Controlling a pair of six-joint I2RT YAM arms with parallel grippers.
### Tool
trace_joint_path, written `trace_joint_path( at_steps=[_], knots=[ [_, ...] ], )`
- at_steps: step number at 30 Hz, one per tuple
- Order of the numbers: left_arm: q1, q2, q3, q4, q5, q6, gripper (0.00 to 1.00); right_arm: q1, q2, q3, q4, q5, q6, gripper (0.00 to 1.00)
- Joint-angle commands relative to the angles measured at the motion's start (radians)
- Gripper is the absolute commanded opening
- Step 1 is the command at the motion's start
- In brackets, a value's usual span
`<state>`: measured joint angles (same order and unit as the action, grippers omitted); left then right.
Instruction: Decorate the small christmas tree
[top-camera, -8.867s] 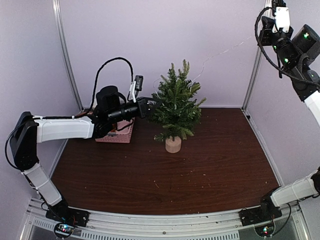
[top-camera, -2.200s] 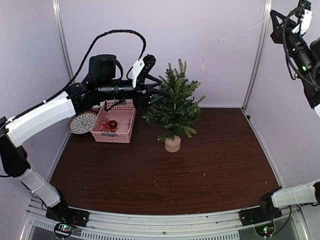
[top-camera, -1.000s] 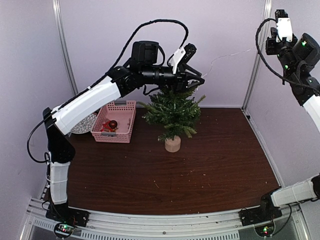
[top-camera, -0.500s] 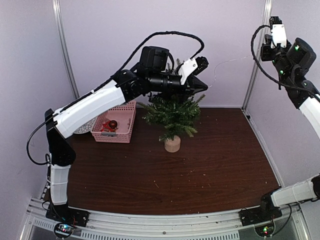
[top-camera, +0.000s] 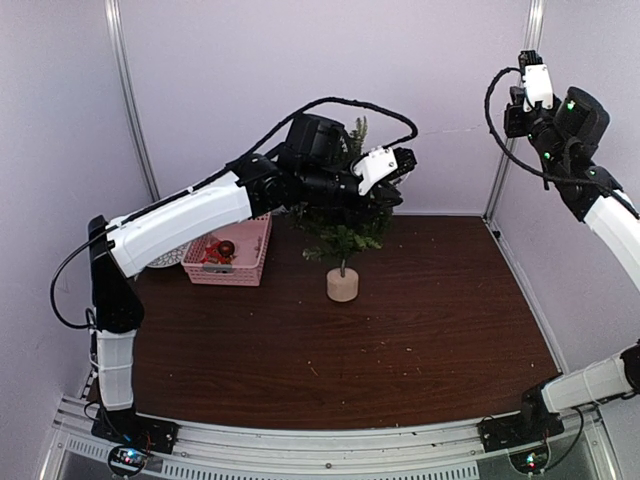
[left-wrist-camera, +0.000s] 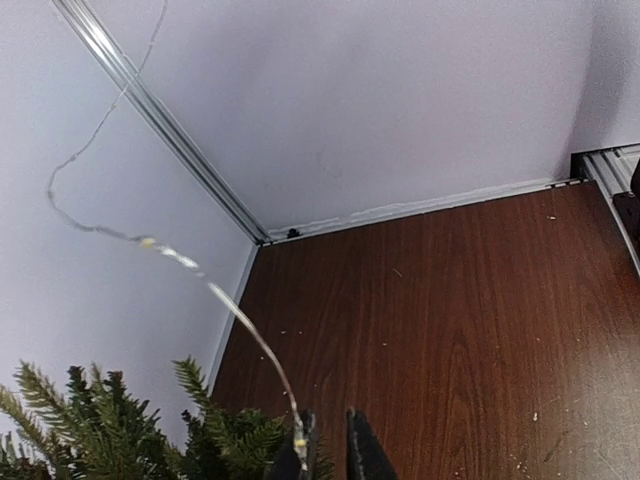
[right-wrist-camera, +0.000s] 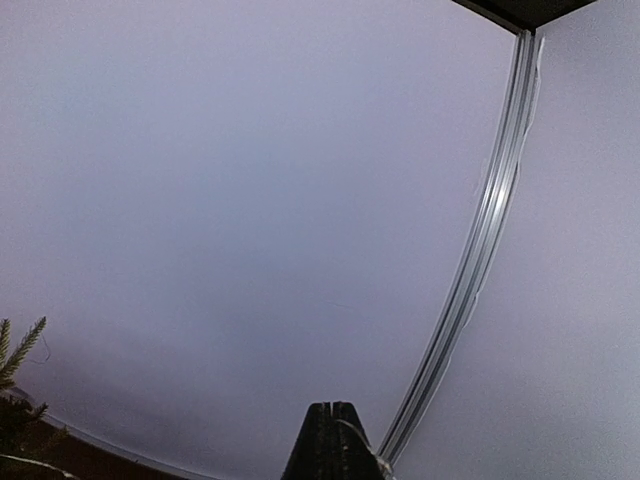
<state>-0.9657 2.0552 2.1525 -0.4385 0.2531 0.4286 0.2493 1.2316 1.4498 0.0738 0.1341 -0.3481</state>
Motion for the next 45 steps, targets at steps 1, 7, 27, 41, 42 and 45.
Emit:
trace_joint_path(
  at_steps=[1, 7, 27, 41, 42, 45],
  knots=[
    [0.0, -0.079, -0.039, 0.014, -0.029, 0.003, 0.14, 0.008, 0.01, -0.008, 0.026, -0.01, 0.009, 0.0],
    [-0.009, -0.156, -0.123, 0.061, -0.023, -0.012, 0.24, 0.009, -0.023, -0.029, 0.039, -0.034, 0.018, 0.0],
    [-0.003, -0.614, -0.815, 0.404, -0.214, -0.238, 0.6, 0.012, -0.061, -0.128, 0.069, -0.056, 0.055, 0.0],
    [0.056, -0.636, -0.925, 0.511, -0.313, -0.348, 0.57, 0.011, -0.094, -0.16, 0.069, -0.081, 0.088, 0.0],
    [0.066, -0.625, -0.911, 0.511, -0.299, -0.351, 0.56, 0.011, -0.1, -0.165, 0.069, -0.082, 0.091, 0.0],
    [0.099, -0.595, -0.874, 0.505, -0.261, -0.364, 0.53, 0.012, -0.122, -0.193, 0.066, -0.082, 0.1, 0.0]
  ],
)
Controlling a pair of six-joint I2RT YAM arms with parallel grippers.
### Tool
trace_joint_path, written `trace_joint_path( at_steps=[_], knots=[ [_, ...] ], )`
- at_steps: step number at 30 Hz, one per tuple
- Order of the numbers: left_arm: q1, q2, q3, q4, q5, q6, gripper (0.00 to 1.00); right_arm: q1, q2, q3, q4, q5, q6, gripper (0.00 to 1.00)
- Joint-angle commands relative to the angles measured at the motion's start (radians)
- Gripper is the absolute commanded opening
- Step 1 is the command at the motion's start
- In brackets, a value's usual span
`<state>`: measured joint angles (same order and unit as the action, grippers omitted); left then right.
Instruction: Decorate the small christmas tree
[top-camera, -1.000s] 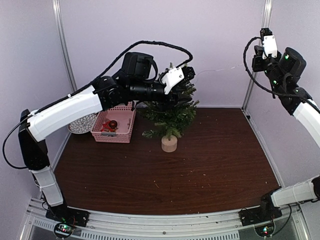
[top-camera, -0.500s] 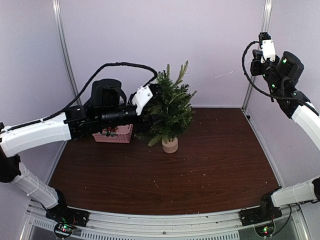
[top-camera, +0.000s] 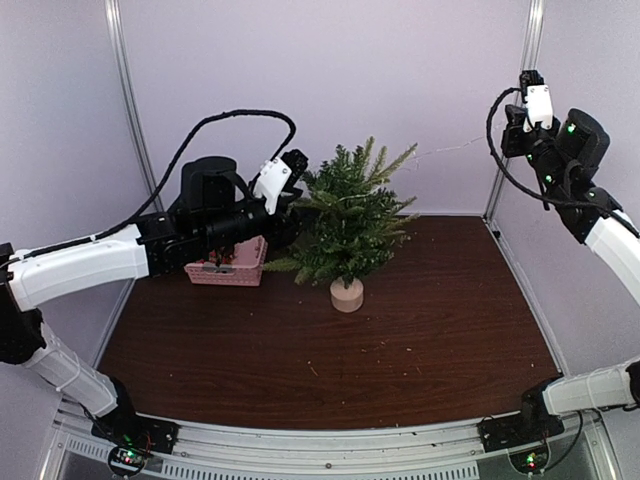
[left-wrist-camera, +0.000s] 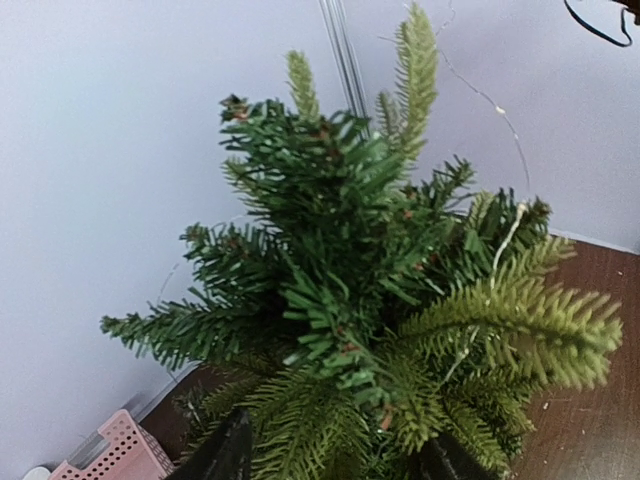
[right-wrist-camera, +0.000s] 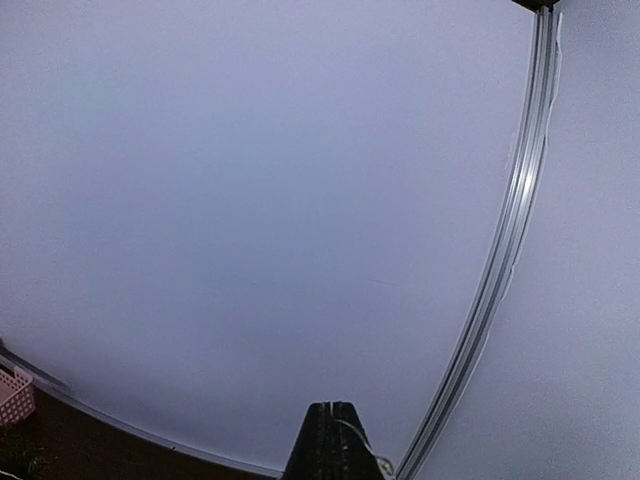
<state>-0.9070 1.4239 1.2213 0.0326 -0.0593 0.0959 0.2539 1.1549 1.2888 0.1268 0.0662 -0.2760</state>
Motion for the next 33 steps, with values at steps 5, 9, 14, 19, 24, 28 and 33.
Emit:
trace_joint_path(
  at_steps=[5, 9, 14, 19, 24, 28, 33],
  knots=[
    [0.072, 0.07, 0.088, 0.045, 0.102, -0.035, 0.5, 0.007, -0.101, -0.083, 0.008, -0.032, 0.058, 0.0],
    [0.081, 0.086, 0.116, 0.041, 0.13, -0.028, 0.49, 0.007, -0.138, -0.116, -0.005, -0.05, 0.08, 0.0],
    [0.091, 0.094, 0.154, 0.007, 0.197, 0.006, 0.5, 0.007, -0.193, -0.177, -0.01, -0.116, 0.127, 0.0],
    [0.091, 0.103, 0.177, -0.016, 0.232, 0.012, 0.52, 0.008, -0.241, -0.235, -0.027, -0.213, 0.178, 0.0],
    [0.091, 0.096, 0.187, -0.026, 0.252, 0.011, 0.57, 0.011, -0.284, -0.248, -0.037, -0.264, 0.195, 0.0],
    [0.091, 0.079, 0.208, -0.075, 0.274, 0.021, 0.58, 0.011, -0.293, -0.234, -0.055, -0.254, 0.19, 0.0],
    [0.091, 0.073, 0.253, -0.143, 0.276, 0.02, 0.63, 0.012, -0.291, -0.233, -0.058, -0.232, 0.183, 0.0]
  ],
)
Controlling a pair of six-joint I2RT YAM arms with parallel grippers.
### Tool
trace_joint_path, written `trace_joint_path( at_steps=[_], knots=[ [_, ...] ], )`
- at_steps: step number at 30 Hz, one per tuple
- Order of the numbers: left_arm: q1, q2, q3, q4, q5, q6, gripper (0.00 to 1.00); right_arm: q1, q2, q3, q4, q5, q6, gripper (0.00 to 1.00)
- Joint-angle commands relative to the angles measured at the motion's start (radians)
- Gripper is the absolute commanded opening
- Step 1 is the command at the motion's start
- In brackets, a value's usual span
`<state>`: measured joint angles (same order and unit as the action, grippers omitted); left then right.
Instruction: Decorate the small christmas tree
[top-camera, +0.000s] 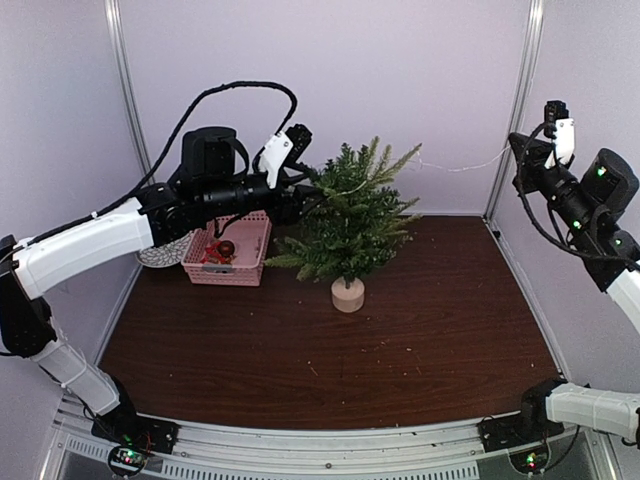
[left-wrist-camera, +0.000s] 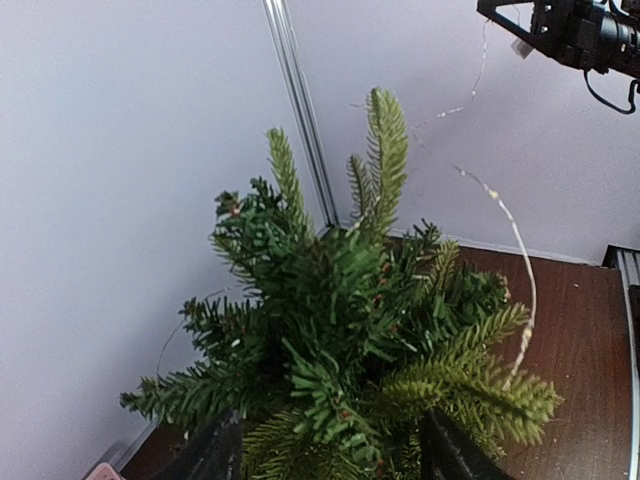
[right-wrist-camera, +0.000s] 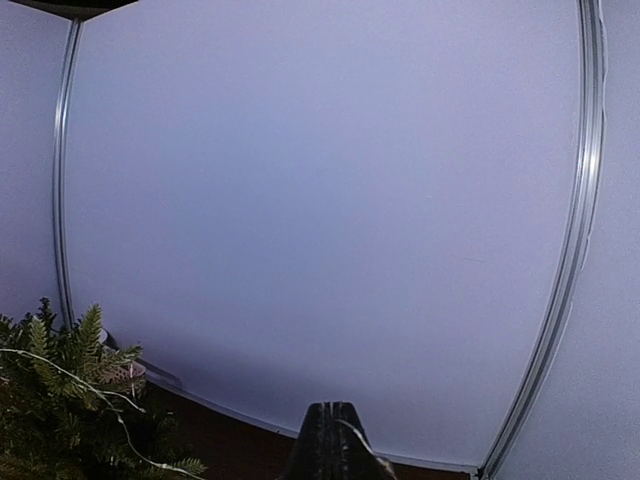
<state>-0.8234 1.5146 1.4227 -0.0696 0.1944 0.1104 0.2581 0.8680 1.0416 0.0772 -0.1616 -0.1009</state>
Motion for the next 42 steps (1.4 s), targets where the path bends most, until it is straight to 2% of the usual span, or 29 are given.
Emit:
trace_joint_path(
  at_steps=[1, 8, 22, 31, 36, 42],
  knots=[
    [0.008, -0.024, 0.047, -0.038, 0.013, 0.002, 0.64, 0.007, -0.005, 0.013, -0.009, -0.002, 0.008, 0.0],
    [0.018, -0.045, 0.062, -0.04, 0.031, -0.031, 0.73, 0.008, -0.002, 0.01, -0.01, -0.006, 0.01, 0.0],
    [0.034, 0.001, 0.108, 0.02, 0.129, -0.142, 0.68, 0.009, 0.013, 0.006, -0.005, -0.012, 0.009, 0.0],
    [0.046, -0.006, 0.121, 0.024, 0.133, -0.143, 0.68, 0.01, 0.019, 0.006, -0.002, -0.02, 0.01, 0.0],
    [0.046, -0.04, 0.105, 0.004, 0.149, -0.08, 0.62, 0.014, 0.011, 0.002, 0.0, -0.044, 0.017, 0.0],
    [0.043, -0.035, 0.165, -0.091, 0.264, 0.004, 0.42, 0.019, -0.011, -0.002, -0.004, -0.065, 0.015, 0.0]
  ],
)
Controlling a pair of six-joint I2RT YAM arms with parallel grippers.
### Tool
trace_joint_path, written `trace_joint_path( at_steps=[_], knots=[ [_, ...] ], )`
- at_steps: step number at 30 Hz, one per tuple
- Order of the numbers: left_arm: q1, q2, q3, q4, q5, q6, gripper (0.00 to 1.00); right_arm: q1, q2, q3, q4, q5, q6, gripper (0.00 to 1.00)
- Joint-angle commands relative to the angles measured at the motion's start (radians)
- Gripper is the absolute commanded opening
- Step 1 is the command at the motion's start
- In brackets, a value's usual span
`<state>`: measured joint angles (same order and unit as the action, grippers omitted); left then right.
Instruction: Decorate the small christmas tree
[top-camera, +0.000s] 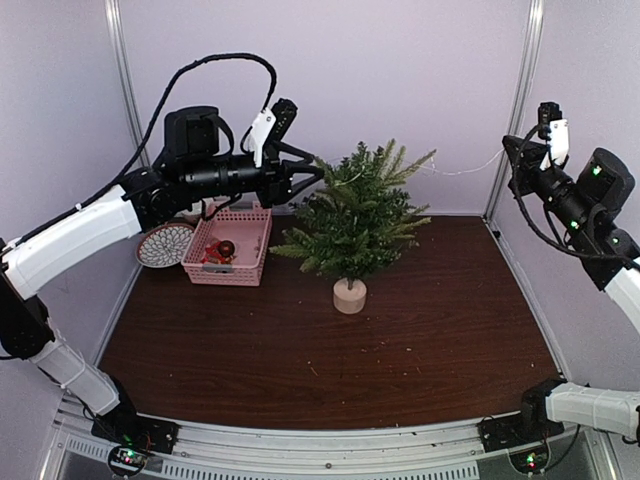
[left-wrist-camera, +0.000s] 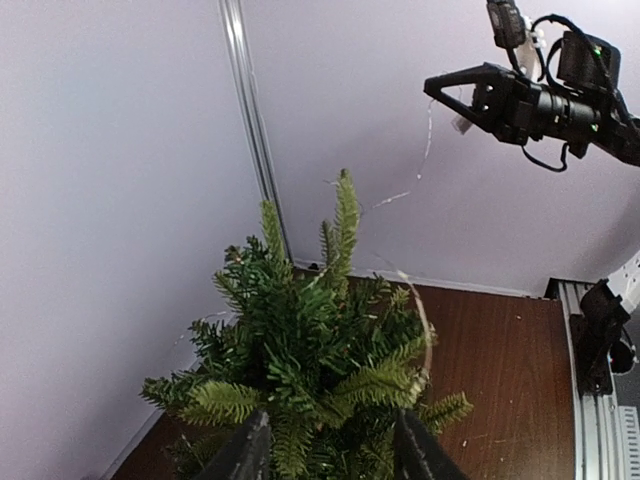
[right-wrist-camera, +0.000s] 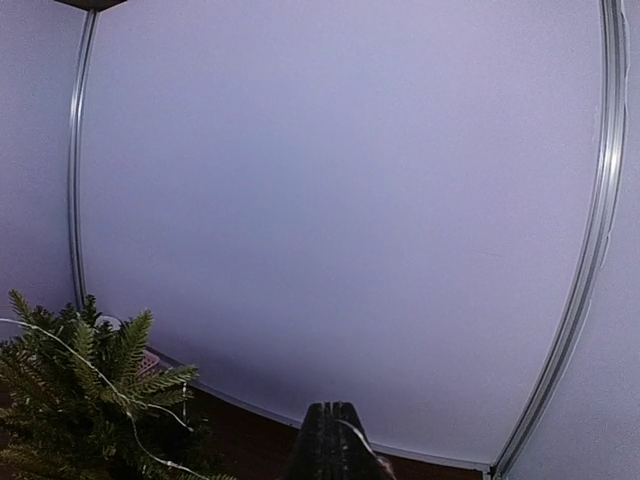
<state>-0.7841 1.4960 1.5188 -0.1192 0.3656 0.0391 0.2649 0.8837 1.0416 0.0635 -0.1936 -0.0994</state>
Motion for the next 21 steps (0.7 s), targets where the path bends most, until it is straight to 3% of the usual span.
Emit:
trace_joint_path(
  at_steps=[1, 11, 17, 21],
  knots=[
    [0.003, -0.006, 0.092, -0.068, 0.104, 0.087, 0.39, 0.013, -0.029, -0.002, 0.009, -0.033, 0.013, 0.0],
    [-0.069, 0.125, 0.338, -0.274, 0.041, 0.212, 0.36, 0.018, -0.038, 0.0, 0.012, -0.065, 0.014, 0.0],
    [-0.124, 0.221, 0.485, -0.372, -0.042, 0.254, 0.45, 0.019, -0.04, -0.002, 0.015, -0.072, 0.018, 0.0],
    [-0.137, 0.273, 0.541, -0.401, -0.121, 0.254, 0.45, 0.021, -0.043, -0.003, 0.015, -0.074, 0.018, 0.0]
  ],
)
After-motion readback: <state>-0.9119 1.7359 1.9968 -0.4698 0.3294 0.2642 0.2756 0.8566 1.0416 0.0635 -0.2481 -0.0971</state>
